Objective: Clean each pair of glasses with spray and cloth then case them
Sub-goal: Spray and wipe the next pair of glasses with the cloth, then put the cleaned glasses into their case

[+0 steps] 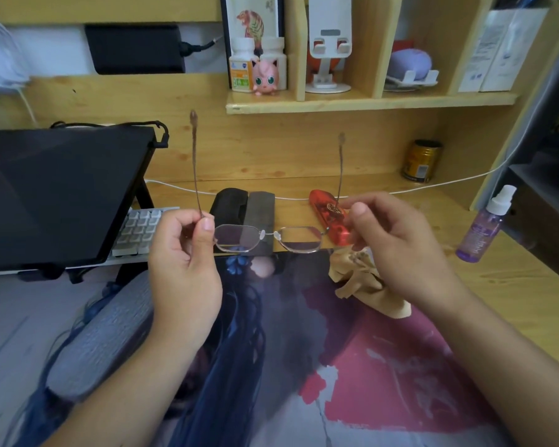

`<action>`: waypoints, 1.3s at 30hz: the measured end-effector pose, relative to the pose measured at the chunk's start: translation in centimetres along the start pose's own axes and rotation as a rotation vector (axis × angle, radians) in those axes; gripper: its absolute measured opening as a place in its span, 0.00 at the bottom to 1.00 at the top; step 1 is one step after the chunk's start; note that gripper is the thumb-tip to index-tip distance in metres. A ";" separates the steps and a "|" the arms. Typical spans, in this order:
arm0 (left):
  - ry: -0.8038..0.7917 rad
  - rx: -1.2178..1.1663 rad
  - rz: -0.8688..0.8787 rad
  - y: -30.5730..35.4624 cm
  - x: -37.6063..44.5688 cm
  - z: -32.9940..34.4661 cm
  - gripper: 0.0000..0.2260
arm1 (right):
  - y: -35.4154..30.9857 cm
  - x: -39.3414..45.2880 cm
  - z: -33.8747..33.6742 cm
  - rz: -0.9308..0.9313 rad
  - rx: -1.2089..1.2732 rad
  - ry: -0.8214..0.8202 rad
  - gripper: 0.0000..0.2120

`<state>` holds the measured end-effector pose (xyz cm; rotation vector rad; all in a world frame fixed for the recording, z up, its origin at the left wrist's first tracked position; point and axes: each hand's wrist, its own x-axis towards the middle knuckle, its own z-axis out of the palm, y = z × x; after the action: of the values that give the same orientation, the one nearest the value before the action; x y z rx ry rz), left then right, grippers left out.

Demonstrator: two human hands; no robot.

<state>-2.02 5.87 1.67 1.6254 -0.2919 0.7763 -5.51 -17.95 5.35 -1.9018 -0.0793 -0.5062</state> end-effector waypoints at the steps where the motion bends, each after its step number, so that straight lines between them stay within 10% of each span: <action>1: 0.000 0.001 -0.007 -0.1 0.0 0.0 0.07 | -0.1 -0.4 0.6 0.036 0.076 -0.031 0.06; 26: -0.098 -0.106 -0.122 -0.1 -0.6 0.6 0.09 | 2.1 -0.6 1.5 -0.251 -0.149 0.097 0.12; 39: -0.416 0.232 0.129 0.2 0.0 -0.7 0.27 | 1.6 -0.7 1.4 0.008 0.063 0.102 0.11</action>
<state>-2.35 6.48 1.79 2.0006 -0.6257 0.5767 -5.20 -17.20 3.25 -1.8115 -0.0205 -0.5879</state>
